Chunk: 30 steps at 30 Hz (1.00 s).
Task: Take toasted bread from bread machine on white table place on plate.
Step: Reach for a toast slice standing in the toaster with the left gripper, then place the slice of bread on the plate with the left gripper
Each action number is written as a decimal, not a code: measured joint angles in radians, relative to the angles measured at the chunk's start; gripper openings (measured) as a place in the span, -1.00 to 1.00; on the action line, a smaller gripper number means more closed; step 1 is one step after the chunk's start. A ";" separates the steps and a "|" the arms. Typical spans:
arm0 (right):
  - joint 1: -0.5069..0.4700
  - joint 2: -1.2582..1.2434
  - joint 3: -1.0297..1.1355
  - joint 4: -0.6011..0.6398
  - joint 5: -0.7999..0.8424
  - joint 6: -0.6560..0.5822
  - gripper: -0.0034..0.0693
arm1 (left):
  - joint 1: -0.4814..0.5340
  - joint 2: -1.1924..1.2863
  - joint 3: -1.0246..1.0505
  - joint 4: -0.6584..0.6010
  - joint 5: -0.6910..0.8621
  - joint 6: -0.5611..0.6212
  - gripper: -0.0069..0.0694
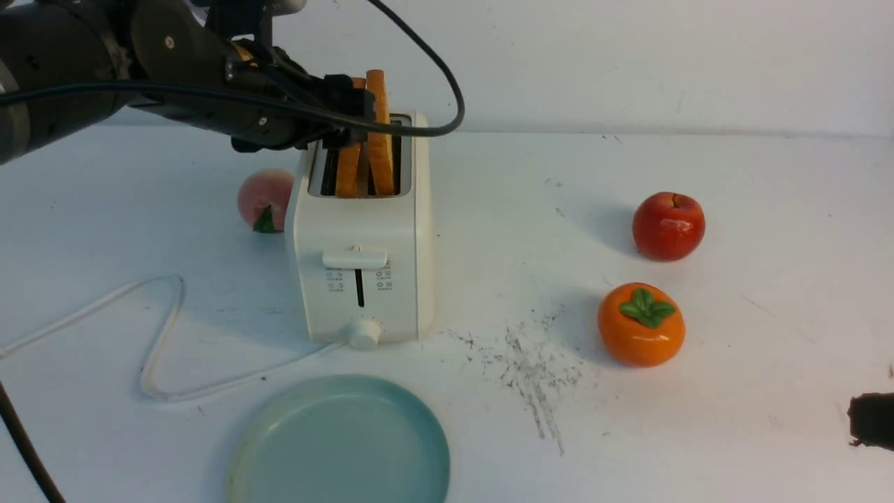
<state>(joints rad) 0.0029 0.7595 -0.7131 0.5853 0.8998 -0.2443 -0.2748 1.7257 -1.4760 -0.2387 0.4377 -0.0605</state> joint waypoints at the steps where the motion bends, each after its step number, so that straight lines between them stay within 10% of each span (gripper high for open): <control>1: 0.000 0.000 0.000 0.002 -0.001 0.000 -0.83 | 0.000 0.007 0.000 0.001 0.001 0.000 0.53; 7: 0.000 0.000 0.000 0.002 -0.001 0.000 -0.81 | -0.002 0.014 -0.002 0.016 0.000 0.000 0.21; 12: 0.000 0.000 0.000 0.002 -0.001 0.000 -0.79 | -0.002 0.010 -0.005 0.038 0.018 0.000 -0.68; 30: 0.000 0.000 0.000 0.002 -0.001 0.000 -0.76 | -0.002 -0.368 -0.005 0.071 0.154 -0.077 -0.72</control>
<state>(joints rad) 0.0029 0.7595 -0.7131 0.5871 0.8987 -0.2443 -0.2769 1.3576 -1.4805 -0.1676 0.5916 -0.1374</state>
